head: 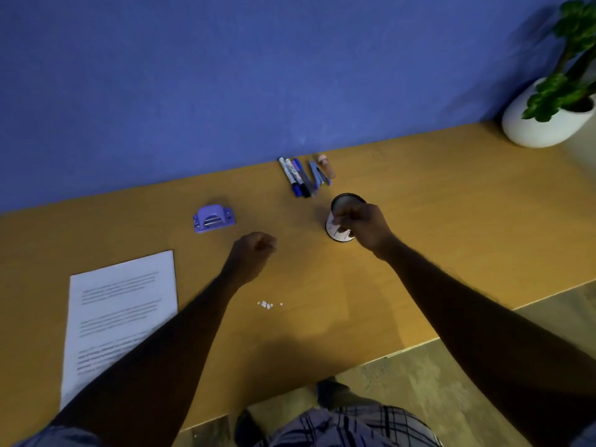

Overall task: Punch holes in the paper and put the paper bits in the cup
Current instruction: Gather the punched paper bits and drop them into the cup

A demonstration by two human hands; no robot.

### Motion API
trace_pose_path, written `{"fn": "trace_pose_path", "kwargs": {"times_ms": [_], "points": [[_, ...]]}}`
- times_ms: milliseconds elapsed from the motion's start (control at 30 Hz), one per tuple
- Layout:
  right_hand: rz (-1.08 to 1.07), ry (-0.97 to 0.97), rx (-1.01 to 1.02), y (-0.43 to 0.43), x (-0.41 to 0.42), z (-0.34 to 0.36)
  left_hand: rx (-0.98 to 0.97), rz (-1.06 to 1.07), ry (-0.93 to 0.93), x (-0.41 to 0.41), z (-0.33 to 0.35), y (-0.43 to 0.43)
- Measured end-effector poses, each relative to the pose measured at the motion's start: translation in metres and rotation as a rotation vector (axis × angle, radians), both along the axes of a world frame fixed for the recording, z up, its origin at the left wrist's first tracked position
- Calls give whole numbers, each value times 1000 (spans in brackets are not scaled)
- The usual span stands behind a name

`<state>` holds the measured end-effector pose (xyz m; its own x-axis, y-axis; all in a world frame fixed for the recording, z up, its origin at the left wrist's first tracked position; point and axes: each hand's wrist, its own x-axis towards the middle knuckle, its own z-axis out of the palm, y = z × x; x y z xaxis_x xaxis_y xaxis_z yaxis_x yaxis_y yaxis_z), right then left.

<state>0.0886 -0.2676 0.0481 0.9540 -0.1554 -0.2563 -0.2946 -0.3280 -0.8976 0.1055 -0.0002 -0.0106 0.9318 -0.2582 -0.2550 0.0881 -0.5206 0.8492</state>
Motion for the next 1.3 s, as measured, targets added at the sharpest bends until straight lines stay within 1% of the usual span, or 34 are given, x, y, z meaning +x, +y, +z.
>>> {"fn": "trace_pose_path", "kwargs": {"times_ms": [100, 233, 333, 367, 533, 667, 767, 900, 967, 1033, 1167, 1233, 1300], "points": [[130, 32, -80, 31, -15, -22, 175, -76, -79, -19, -15, 28], [349, 60, -299, 70, -39, -55, 344, -224, -85, -48, -30, 53], [531, 56, -433, 87, -62, -77, 384, -141, -92, -67, -41, 63], [550, 59, -467, 92, -70, -83, 387, -98, -99, -71, -44, 64], [338, 74, -599, 111, -87, -96, 409, 17, -156, -81, -53, 60], [302, 62, -633, 119, -87, -101, 461, 24, -245, -87, -58, 58], [301, 30, -692, 127, -88, -108, 507, 30, -257, -92, -64, 57], [297, 11, -693, 130, -86, -110, 510, 10, -233, -93, -65, 57], [320, -27, -649, 128, -85, -110, 462, 20, -231, -93, -64, 60], [392, -110, -642, 126, -85, -110, 390, 49, -231, -93, -64, 63], [642, -263, -689, 128, -85, -111, 311, 65, -240, -95, -62, 69], [682, -303, -717, 131, -85, -113, 301, 65, -238, -96, -61, 70], [649, -295, -683, 134, -85, -114, 288, 66, -233, -96, -61, 71]]}}
